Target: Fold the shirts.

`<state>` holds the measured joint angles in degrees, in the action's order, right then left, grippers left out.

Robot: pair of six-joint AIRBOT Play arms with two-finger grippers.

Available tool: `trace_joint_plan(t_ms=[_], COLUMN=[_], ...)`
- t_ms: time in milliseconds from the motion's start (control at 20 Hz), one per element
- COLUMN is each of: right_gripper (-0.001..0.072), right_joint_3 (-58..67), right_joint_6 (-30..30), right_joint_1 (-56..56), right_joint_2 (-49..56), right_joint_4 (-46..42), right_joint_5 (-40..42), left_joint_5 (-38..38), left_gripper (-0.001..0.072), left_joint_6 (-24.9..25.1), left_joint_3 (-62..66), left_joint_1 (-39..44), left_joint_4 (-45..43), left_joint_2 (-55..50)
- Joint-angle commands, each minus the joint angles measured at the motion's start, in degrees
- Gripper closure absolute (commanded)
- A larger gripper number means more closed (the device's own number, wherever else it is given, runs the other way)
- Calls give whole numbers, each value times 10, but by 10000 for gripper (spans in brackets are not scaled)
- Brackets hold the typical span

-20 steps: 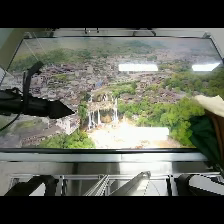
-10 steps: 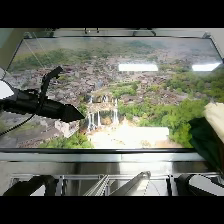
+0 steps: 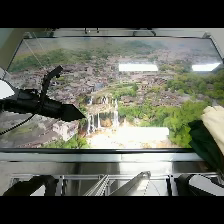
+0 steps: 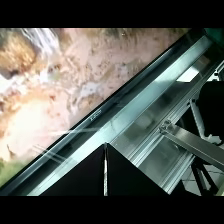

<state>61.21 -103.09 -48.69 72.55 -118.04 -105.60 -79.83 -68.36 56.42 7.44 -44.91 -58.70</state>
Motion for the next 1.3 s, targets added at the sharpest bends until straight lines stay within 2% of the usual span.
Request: trace_joint_plan(t_ms=[0,50,100,200,250,400,500,600,800,950,1050,1150,1250], right_gripper=[11,14,60,607,693,696,696,696,696,695,694,694,694], right_joint_3=[16,33,62,127,158,237,243,236,150,-11,-127,-193,-196], right_joint_6=[-7,-7,-6,2,13,22,29,52,58,58,56,56,58], right_joint_1=[30,52,81,152,190,313,382,447,585,701,765,777,775], right_joint_2=[0,6,17,35,38,33,4,-39,-147,-243,-290,-309,-306], right_joint_4=[80,123,165,237,263,351,456,511,492,489,486,489,488], right_joint_5=[-1,0,-1,2,9,58,151,250,333,439,543,614,614], left_joint_5=[20,20,20,20,20,36,40,34,52,68,71,71,68], left_gripper=[687,687,687,687,687,687,687,687,688,688,687,687,688], left_joint_6=[2,5,5,5,4,4,3,-7,-17,-19,-23,-26,-27], left_joint_3=[30,52,73,114,133,169,169,152,48,-55,-116,-155,-175], left_joint_1=[0,0,0,0,0,0,0,0,5,5,5,5,5], left_joint_4=[0,-1,-1,-2,-2,-1,-1,0,1,0,-1,-1,-1], left_joint_2=[0,0,0,0,0,0,0,1,56,122,154,169,171])
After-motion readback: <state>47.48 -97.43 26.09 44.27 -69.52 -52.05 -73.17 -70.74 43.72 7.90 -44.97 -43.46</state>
